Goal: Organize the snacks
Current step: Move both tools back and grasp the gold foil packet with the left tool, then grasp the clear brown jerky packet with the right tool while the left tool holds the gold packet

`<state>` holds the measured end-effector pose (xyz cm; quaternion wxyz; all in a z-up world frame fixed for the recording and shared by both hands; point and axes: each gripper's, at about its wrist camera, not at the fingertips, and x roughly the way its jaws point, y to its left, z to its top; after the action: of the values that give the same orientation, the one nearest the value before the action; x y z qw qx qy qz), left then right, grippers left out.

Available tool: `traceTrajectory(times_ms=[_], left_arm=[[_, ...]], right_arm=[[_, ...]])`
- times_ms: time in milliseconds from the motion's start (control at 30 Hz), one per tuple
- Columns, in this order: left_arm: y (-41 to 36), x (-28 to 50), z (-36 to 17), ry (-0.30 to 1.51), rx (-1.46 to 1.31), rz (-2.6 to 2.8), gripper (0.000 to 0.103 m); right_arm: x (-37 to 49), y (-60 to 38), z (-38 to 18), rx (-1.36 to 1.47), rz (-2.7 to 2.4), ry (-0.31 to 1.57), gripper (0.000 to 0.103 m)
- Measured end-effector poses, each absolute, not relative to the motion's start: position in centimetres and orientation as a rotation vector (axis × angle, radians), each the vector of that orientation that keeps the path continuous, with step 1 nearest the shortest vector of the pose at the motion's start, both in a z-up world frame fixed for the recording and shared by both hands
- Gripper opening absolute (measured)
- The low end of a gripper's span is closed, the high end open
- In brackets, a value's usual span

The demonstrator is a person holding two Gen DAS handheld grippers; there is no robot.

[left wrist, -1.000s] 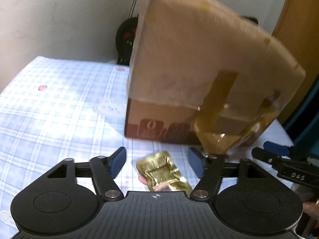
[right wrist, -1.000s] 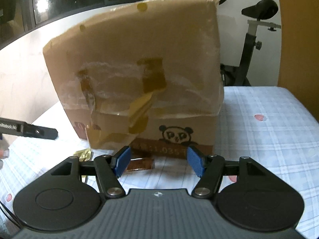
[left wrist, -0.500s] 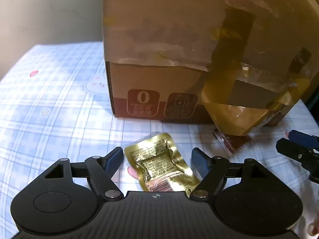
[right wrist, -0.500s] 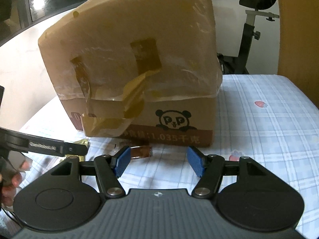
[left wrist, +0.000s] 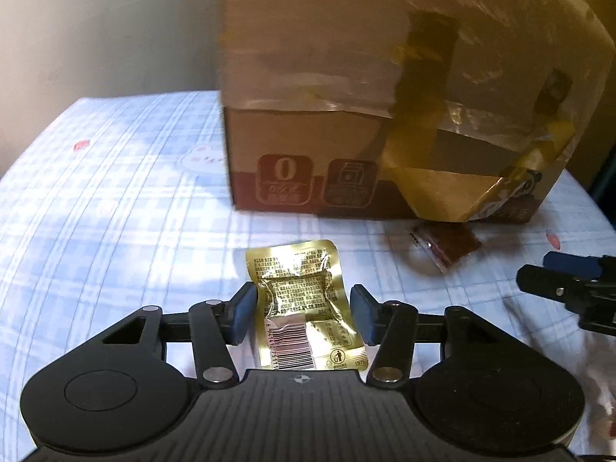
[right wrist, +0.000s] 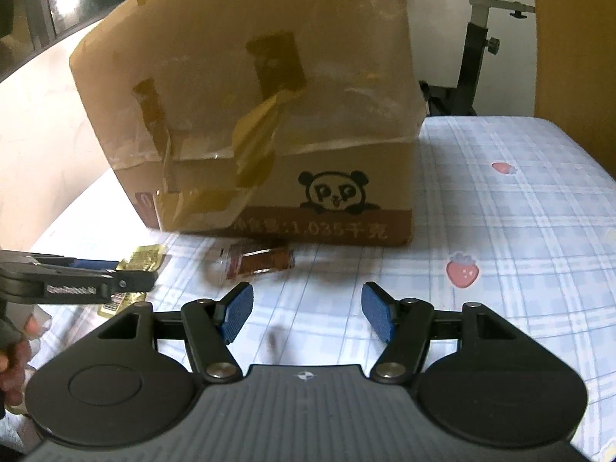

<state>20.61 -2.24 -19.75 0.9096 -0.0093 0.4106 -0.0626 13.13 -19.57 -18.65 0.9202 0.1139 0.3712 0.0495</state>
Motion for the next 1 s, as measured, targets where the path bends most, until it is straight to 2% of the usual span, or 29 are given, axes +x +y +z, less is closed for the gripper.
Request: traceTrajectory(times_ms=[100, 233, 467, 667, 800, 933, 1000], left_arm=[[-1.2, 19.4, -19.8, 0.843, -0.04, -0.121, 0.055], [0.1, 19.5, -20.4, 0.83, -0.042, -0.122, 0.055], [0.3, 20.1, -20.6, 0.812, -0.047, -0.126, 0.056], [0.8, 19.2, -20.5, 0.798, -0.067, -0.132, 0.056], [0.8, 19.3, -20.6, 0.794, -0.065, -0.13, 0.056], [0.9, 19.4, -20.7, 0.794, -0.065, -0.131, 0.056], [0.9, 19.4, -20.8, 0.793, -0.068, -0.132, 0.056]], right_arm=[[13.6, -19.0, -18.7, 0.216, 0.119, 0.772, 0.066], [15.1, -17.5, -18.8, 0.16, 0.152, 0.781, 0.075], [18.7, -14.4, -19.7, 0.064, 0.141, 0.81, 0.076], [20.2, -12.8, -20.8, 0.007, 0.08, 0.811, 0.085], [20.0, -13.2, -20.9, 0.014, 0.084, 0.798, 0.079], [19.1, -13.8, -20.8, 0.046, 0.101, 0.788, 0.068], [18.3, -14.3, -20.8, 0.052, 0.12, 0.787, 0.067]])
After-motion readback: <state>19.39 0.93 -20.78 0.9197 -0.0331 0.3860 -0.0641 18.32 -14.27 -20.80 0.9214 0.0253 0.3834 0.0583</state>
